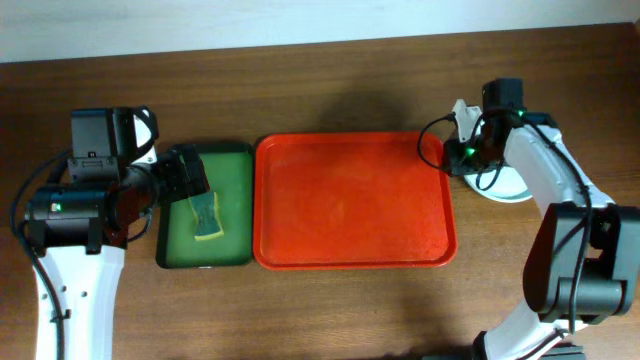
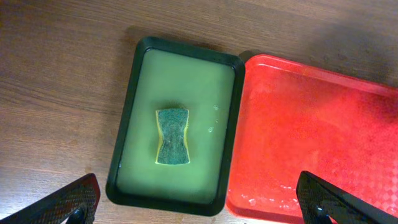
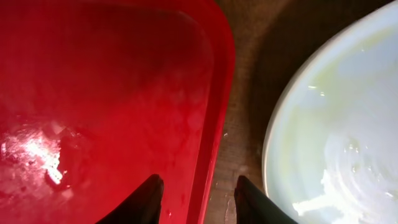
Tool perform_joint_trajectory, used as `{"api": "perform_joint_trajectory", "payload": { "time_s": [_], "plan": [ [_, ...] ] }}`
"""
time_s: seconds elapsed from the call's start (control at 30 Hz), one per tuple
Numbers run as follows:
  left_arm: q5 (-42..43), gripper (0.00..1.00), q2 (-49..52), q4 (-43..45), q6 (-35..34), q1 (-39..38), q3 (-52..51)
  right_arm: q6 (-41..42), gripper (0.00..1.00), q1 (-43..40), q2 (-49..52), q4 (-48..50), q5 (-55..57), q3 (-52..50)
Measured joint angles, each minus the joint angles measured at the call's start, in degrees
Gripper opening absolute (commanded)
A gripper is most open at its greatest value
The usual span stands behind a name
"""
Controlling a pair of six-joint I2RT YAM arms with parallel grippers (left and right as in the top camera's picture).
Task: Clean dirty plates on tray and stack at the side
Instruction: 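Lower the light blue plate onto the plate stack and release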
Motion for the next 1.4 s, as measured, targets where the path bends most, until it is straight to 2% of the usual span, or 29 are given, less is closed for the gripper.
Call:
{"api": "perform_joint_trajectory", "payload": {
  "time_s": [0.17, 0.2, 0.27, 0.53, 1.0, 1.03, 1.07, 1.1, 1.17, 1.2, 1.23, 1.27, 1.3, 1.4],
  "plan": [
    [0.0, 0.99, 0.0, 0.0, 0.0, 0.0, 0.0, -0.8, 0.38, 0.0, 0.1, 5.2, 0.0, -3.0],
    [0.0, 0.99, 0.0, 0.0, 0.0, 0.0, 0.0, -0.8, 0.36, 0.0, 0.9, 5.9, 0.0, -3.1],
    [0.0, 0.99, 0.0, 0.0, 0.0, 0.0, 0.0, -0.9, 0.26, 0.0, 3.1, 6.3, 0.0, -3.2],
    [0.0, 0.99, 0.0, 0.0, 0.0, 0.0, 0.0, 0.7, 0.24, 0.0, 4.5, 8.1, -0.5, -6.5],
    [0.0, 0.99, 0.0, 0.0, 0.0, 0.0, 0.0, 1.1, 0.25, 0.5, 4.5, 10.6, -1.5, -6.5],
    [0.0, 0.99, 0.0, 0.0, 0.0, 0.0, 0.0, 1.1, 0.28, 0.7, 4.5, 11.0, -1.5, -6.5],
    [0.0, 0.99, 0.0, 0.0, 0.0, 0.0, 0.0, 0.9, 0.35, 0.9, 4.5, 11.1, -1.5, -6.5],
    [0.0, 0.99, 0.0, 0.0, 0.0, 0.0, 0.0, 0.7, 0.36, 1.0, 4.5, 11.1, -1.5, -6.5],
    [0.0, 0.99, 0.0, 0.0, 0.0, 0.0, 0.0, 0.5, 0.39, 1.3, 4.7, 6.7, -2.0, -2.3],
    [0.0, 0.99, 0.0, -0.1, 0.0, 0.0, 0.0, 0.6, 0.42, 1.7, 5.0, 1.1, -2.7, 1.8],
    [0.0, 0.99, 0.0, 0.0, 0.0, 0.0, 0.0, 0.8, 0.50, 2.1, 5.0, -2.0, -3.2, 7.5],
    [0.0, 0.99, 0.0, 0.0, 0.0, 0.0, 0.0, 1.0, 0.69, 2.2, 5.2, -4.7, -3.5, 11.2],
    [0.0, 0.99, 0.0, 0.0, 0.0, 0.0, 0.0, 2.1, 0.99, 2.2, 5.1, -8.7, -3.7, 16.9],
    [0.0, 0.99, 0.0, 0.0, 0.0, 0.0, 0.0, 3.7, 0.98, 2.8, 4.9, -12.9, -3.7, 22.8]
  ]
}}
